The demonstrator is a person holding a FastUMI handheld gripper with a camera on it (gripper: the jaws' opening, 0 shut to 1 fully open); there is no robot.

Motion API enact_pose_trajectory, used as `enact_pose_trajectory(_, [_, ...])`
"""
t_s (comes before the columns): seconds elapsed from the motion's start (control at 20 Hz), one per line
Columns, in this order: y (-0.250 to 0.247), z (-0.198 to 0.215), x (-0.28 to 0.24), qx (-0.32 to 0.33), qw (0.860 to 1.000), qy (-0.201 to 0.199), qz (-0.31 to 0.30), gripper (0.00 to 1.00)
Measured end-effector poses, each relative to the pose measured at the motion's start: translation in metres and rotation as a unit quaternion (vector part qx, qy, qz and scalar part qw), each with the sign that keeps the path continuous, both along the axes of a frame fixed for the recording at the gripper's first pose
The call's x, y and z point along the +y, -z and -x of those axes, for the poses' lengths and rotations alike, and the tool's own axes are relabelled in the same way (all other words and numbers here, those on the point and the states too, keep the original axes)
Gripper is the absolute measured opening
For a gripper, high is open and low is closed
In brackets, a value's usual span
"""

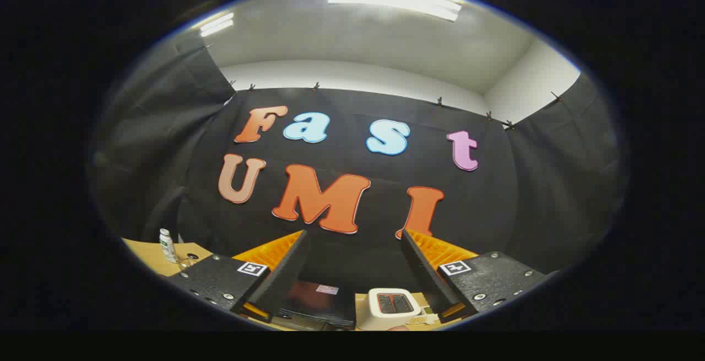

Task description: Open the toaster oven, put the food inside, and close the toaster oven door.

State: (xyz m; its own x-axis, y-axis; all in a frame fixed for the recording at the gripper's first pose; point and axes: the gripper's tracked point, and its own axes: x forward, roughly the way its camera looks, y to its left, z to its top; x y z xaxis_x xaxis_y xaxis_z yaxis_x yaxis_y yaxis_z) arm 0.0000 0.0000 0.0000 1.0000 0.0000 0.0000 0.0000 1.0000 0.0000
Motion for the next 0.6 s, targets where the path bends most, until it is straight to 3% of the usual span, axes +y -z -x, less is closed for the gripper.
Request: enact_pose_trajectory(0.6, [0.01,0.0,-0.028,0.006,1.0,0.02,0.011,0.97])
